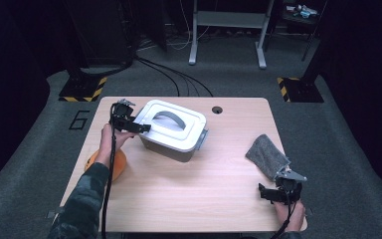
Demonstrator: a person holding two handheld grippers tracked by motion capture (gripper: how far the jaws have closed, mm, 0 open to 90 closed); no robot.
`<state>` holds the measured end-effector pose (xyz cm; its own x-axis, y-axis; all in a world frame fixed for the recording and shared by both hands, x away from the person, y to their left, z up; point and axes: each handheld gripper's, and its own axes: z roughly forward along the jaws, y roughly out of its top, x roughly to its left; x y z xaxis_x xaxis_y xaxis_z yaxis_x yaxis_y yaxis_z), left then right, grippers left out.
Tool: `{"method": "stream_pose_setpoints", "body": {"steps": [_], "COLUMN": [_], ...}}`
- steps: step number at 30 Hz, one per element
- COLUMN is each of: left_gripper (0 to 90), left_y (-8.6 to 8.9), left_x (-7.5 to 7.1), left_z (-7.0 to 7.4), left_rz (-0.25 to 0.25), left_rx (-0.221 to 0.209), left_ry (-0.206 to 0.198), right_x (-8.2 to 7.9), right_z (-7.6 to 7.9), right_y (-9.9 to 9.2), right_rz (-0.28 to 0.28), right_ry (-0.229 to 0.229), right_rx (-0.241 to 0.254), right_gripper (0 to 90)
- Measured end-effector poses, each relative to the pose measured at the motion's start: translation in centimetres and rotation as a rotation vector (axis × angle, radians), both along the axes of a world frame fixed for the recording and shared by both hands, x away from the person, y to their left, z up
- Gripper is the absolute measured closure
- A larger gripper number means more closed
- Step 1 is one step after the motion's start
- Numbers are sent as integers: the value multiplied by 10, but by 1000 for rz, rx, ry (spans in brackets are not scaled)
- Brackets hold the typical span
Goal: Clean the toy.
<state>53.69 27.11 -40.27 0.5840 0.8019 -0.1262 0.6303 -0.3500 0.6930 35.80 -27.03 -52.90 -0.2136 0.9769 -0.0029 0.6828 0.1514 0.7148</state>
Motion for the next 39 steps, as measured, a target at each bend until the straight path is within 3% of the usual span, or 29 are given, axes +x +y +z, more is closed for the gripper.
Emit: {"method": "stream_pose_setpoints", "body": {"steps": [21, 39], "left_gripper": [148, 144], "left_y": [-26, -50], "left_x": [-1, -3], "left_z": [-1, 0], "left_rz": [-57, -109], "left_rx": [-31, -6], "left_ry": [34, 22], "right_x": [0, 0], "right_z": [0, 0], "right_y": [0, 1], "right_rz": [4, 5], "right_ry": [-1, -3], "right_rx": [0, -1], "right_gripper": [13, 13]}}
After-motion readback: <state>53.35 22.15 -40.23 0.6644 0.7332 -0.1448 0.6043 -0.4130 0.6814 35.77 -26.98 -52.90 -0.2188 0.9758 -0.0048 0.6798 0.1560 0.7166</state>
